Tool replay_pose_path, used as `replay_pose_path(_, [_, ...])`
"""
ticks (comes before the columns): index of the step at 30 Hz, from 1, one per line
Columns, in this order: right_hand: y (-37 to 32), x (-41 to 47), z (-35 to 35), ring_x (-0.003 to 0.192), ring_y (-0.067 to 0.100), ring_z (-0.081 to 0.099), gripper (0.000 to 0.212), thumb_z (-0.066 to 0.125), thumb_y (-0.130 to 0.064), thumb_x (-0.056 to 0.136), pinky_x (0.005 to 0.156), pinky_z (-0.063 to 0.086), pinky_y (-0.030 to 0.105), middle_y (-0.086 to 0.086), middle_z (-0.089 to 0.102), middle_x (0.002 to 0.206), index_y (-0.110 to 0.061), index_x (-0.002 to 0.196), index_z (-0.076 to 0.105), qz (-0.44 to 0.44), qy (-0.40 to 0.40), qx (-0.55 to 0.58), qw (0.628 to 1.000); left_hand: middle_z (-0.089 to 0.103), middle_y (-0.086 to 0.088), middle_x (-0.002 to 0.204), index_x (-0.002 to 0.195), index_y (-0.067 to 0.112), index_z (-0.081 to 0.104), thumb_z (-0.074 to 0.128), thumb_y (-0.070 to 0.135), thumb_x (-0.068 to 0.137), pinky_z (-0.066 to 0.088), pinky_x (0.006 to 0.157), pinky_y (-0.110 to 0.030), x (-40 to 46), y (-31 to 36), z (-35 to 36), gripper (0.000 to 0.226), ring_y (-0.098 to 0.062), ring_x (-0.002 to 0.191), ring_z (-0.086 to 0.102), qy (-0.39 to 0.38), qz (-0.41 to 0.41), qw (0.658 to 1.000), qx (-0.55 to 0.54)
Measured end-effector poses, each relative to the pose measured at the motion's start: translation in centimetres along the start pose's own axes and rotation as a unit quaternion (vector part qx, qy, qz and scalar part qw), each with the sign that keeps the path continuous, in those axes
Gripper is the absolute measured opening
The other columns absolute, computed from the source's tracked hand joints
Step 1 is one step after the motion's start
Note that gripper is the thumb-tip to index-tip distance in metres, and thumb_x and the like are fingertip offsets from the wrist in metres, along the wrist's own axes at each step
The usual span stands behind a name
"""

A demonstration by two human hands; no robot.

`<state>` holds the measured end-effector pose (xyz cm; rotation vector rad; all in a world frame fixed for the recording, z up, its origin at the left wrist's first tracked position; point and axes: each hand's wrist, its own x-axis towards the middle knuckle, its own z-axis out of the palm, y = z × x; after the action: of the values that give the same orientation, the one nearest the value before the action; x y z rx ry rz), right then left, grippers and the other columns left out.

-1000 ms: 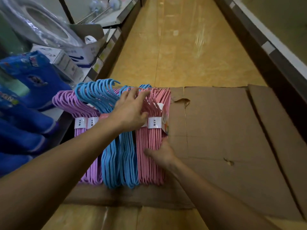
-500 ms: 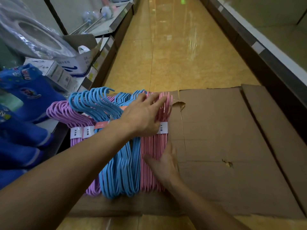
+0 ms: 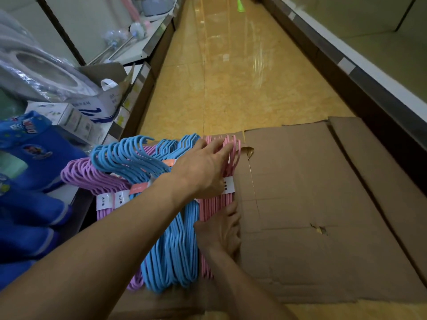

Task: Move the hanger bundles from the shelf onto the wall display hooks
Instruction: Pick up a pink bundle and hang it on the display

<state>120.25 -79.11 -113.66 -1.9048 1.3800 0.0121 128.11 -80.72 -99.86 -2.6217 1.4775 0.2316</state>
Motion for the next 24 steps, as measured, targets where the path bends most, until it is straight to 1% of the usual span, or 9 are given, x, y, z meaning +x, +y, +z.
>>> replay_pose_path(3, [0.2,0.1,0.3,0.124,0.027,0.054,0.101,0.073,-0.043,0.081,0.088,0.050,0.039,0.010,0.039,0.145,-0.015,0.148,0.002,-0.031,0.027,-0.024,0.999,0.012,0.001,0.166,0.160,0.026,0.007,0.055,0.030,0.090,0.022,0.119,-0.038,-0.5,-0.6,0.1,0.085,-0.030,0.146,0.016,0.002,-0.005,1.000,-0.016])
replay_pose_path(7, [1.4,0.6,-0.3,0.115,0.026,0.057,0.094,0.069,-0.051,0.081,0.080,0.048,0.036,0.009,0.046,0.135,-0.015,0.143,0.009,-0.062,0.063,-0.052,0.995,0.014,0.003,0.167,0.159,0.026,0.015,0.051,0.028,0.094,0.017,0.120,-0.037,-0.8,-0.9,-0.1,0.075,-0.030,0.149,0.014,0.021,-0.018,0.996,-0.088])
replay_pose_path(11, [3.0,2.0,-1.9,0.119,0.026,0.053,0.096,0.069,-0.051,0.080,0.086,0.047,0.038,0.009,0.045,0.135,-0.015,0.146,0.010,-0.089,0.084,-0.075,0.990,0.025,0.000,0.163,0.156,0.020,0.029,0.057,0.025,0.095,0.016,0.119,-0.029,-1.3,-0.7,0.0,0.067,-0.020,0.150,0.019,0.075,-0.017,0.973,-0.218])
replay_pose_path(13, [3.6,2.8,-2.8,0.121,0.026,0.051,0.095,0.068,-0.047,0.081,0.090,0.046,0.040,0.009,0.044,0.136,-0.015,0.148,0.010,-0.097,0.085,-0.074,0.989,0.034,0.001,0.158,0.154,0.019,0.034,0.058,0.023,0.096,0.021,0.111,-0.020,-1.7,-0.6,0.2,0.063,-0.014,0.144,0.030,0.121,-0.025,0.955,-0.269])
replay_pose_path(15, [4.0,3.4,-3.7,0.121,0.026,0.050,0.093,0.066,-0.045,0.082,0.093,0.044,0.043,0.009,0.044,0.136,-0.015,0.151,0.010,-0.114,0.085,-0.066,0.988,0.040,0.003,0.153,0.151,0.022,0.039,0.058,0.024,0.097,0.026,0.106,-0.019,-2.1,-0.7,0.4,0.058,-0.008,0.136,0.038,0.170,-0.042,0.933,-0.313])
replay_pose_path(18, [4.0,4.1,-5.3,0.122,0.029,0.050,0.090,0.063,-0.047,0.083,0.096,0.042,0.048,0.009,0.045,0.138,-0.016,0.152,0.013,-0.128,0.088,-0.039,0.987,0.044,0.005,0.147,0.147,0.025,0.044,0.058,0.026,0.098,0.034,0.106,-0.025,-2.4,-1.1,0.8,0.051,-0.004,0.127,0.042,0.219,-0.088,0.886,-0.398])
replay_pose_path(21, [3.5,4.7,-7.1,0.123,0.033,0.051,0.090,0.062,-0.048,0.083,0.098,0.040,0.048,0.010,0.047,0.139,-0.017,0.153,0.016,-0.127,0.086,-0.021,0.988,0.047,0.006,0.147,0.146,0.026,0.046,0.056,0.030,0.099,0.045,0.107,-0.039,-2.5,-1.8,1.4,0.049,-0.011,0.129,0.049,0.210,-0.155,0.839,-0.477])
replay_pose_path(22, [3.4,4.9,-7.7,0.123,0.033,0.051,0.091,0.063,-0.047,0.082,0.099,0.039,0.048,0.010,0.048,0.139,-0.017,0.154,0.016,-0.128,0.080,-0.016,0.988,0.049,0.006,0.146,0.146,0.027,0.046,0.056,0.031,0.099,0.050,0.101,-0.040,-2.6,-1.9,1.6,0.048,-0.013,0.128,0.051,0.205,-0.174,0.823,-0.500])
replay_pose_path(24, [3.3,4.8,-9.1,0.123,0.031,0.050,0.092,0.066,-0.046,0.082,0.101,0.039,0.048,0.008,0.048,0.138,-0.020,0.154,0.016,-0.142,0.069,-0.012,0.987,0.051,0.006,0.145,0.144,0.028,0.048,0.056,0.034,0.099,0.053,0.078,-0.026,-2.6,-2.0,1.8,0.047,-0.011,0.120,0.052,0.200,-0.205,0.800,-0.528])
